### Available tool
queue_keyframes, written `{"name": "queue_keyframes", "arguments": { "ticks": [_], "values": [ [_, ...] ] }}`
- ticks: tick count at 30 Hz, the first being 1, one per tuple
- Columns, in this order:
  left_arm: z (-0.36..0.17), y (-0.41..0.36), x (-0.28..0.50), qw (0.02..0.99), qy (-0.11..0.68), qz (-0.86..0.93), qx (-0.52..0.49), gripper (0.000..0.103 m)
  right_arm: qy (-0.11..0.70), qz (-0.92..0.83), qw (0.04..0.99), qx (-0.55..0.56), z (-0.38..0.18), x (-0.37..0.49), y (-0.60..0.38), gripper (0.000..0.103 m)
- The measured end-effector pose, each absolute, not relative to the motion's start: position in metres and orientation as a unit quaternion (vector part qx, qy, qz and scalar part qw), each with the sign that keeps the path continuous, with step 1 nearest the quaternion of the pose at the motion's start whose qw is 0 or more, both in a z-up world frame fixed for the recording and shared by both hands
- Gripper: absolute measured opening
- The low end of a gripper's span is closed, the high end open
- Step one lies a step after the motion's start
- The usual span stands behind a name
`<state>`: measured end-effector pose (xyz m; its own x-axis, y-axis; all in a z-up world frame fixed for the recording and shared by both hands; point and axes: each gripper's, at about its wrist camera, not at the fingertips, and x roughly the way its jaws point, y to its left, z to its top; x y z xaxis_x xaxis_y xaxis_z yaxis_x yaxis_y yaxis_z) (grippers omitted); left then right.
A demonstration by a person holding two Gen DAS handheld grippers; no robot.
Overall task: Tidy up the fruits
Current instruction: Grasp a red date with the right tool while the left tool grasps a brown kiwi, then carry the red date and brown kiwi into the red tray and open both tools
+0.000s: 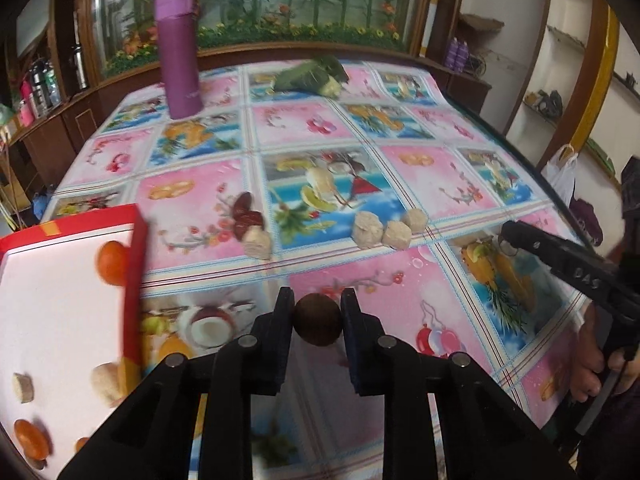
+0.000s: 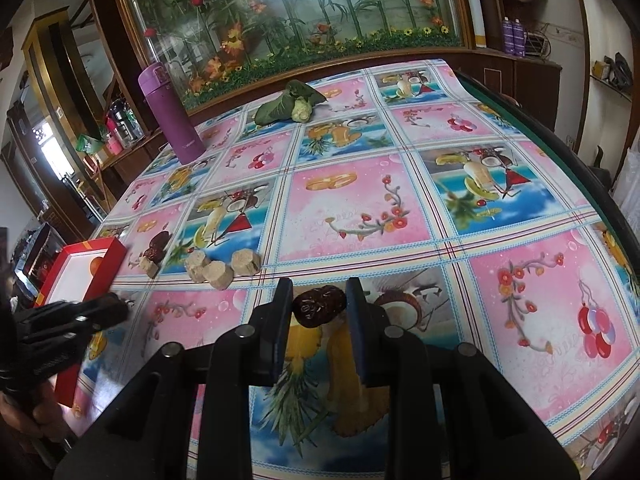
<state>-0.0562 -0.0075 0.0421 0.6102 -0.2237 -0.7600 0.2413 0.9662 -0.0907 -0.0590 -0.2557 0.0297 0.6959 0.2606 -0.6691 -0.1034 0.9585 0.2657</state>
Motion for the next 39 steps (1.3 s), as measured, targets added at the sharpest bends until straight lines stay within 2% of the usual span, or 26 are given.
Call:
{"name": "queue_keyframes", "arguments": {
  "ticks": [10, 21, 29, 39],
  "values": [
    [0.076, 0.088, -0.087, 0.926, 0.373, -0.042, -0.035, 0.023, 0.376, 0.162, 0.905, 0.116, 0.037, -0.047, -0.181, 0.029],
    [0.08, 0.174, -0.11, 0.93, 0.359, 0.035, -0.069, 0.023, 0.381, 0.256, 0.879, 0.13, 0.05, -0.031, -0.066, 0.029],
    [0.074, 0.219, -0.105, 0.924, 0.366, 0.086, -0.069, 0.023, 0.39, 0.326, 0.857, 0.081, 0.055, -0.042, 0.029, 0.029],
    [0.043, 0.252, -0.092, 0.901, 0.41, 0.124, -0.075, 0.023, 0.455, 0.339, 0.823, 0.013, 0.025, -0.037, 0.098, 0.029]
  ]
}}
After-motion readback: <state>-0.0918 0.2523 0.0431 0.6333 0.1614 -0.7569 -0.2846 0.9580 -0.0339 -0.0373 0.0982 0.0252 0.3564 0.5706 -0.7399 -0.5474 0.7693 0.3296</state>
